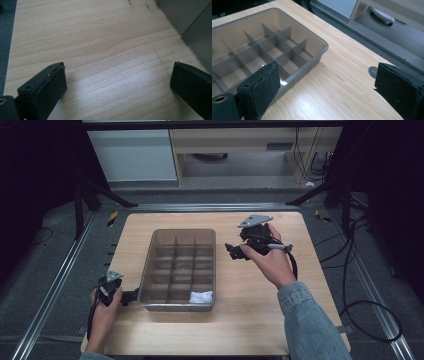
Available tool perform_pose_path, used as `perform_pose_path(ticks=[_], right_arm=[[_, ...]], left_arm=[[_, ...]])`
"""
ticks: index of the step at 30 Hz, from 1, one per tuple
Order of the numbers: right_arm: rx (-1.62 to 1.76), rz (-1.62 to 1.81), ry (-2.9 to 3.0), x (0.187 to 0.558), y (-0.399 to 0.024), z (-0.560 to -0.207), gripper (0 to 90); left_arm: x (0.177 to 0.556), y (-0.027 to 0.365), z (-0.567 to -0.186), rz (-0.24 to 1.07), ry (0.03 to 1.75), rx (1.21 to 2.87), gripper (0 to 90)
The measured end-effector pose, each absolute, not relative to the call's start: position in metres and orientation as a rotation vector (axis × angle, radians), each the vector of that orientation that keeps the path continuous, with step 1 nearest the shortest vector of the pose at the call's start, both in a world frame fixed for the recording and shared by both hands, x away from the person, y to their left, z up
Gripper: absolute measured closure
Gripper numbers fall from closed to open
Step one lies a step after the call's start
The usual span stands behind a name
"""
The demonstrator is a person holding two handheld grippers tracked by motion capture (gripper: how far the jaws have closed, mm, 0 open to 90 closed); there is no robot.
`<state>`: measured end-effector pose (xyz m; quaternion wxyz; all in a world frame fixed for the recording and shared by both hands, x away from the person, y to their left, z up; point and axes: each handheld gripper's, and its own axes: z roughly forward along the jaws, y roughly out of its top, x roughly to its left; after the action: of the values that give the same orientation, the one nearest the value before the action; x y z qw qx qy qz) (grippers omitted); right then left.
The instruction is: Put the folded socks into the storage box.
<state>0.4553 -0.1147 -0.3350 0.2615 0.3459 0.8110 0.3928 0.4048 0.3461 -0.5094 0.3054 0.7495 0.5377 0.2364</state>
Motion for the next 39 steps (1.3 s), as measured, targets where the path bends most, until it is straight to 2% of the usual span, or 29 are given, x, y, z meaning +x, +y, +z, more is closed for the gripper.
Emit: perform_pose_path(ticks=[7, 10, 25, 39], right_arm=[[0.977, 1.08, 2.136, 0.451, -0.138, -0.341, 6.8], [1.001, 1.045, 2.131, 0.448, -0.147, -0.346, 10.0], [1.12, 0.999, 2.125, 0.442, -0.188, -0.393, 15.1], [1.156, 0.966, 2.177, 0.429, -0.191, -0.436, 16.9]], left_arm=[[0.405, 0.346, -0.509, 0.626, 1.423, 1.984, 0.0], [0.405, 0.346, -0.509, 0.627, 1.423, 1.984, 0.0], [0.405, 0.346, -0.51, 0.627, 1.424, 1.983, 0.0], [0.405, 0.346, -0.509, 0.626, 1.422, 1.988, 0.0]])
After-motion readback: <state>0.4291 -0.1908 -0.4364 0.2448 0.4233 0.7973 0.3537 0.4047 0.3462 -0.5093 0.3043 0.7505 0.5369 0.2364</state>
